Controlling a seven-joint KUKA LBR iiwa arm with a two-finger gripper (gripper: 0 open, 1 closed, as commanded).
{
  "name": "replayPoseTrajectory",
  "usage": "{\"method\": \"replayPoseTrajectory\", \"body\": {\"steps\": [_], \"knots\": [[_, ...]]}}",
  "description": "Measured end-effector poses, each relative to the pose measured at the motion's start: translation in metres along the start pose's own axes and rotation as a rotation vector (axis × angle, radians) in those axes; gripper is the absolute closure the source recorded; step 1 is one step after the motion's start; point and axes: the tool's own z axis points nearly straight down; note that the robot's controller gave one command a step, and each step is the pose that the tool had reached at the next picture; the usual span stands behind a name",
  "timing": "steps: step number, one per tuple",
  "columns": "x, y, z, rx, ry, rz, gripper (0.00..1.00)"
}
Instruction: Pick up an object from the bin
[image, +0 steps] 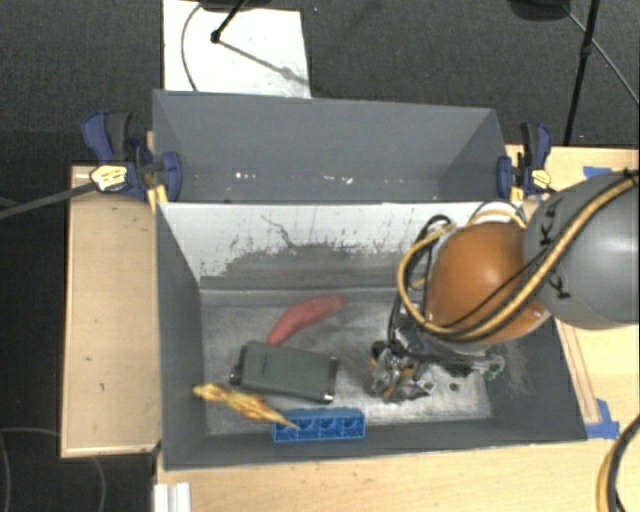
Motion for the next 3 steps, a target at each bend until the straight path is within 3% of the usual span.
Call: {"method": "replayPoseTrajectory", "body": {"steps": [1,2,3], "knots": [[0.0,0.0,0.0,0.0,0.0,-0.002,1.0],[-0.027,-0.008,-0.053,-0.002,0.001,-0.024,1.0],[-0.021,-0.016,-0.074,0.004,-0.004,-0.028,1.0]]}}
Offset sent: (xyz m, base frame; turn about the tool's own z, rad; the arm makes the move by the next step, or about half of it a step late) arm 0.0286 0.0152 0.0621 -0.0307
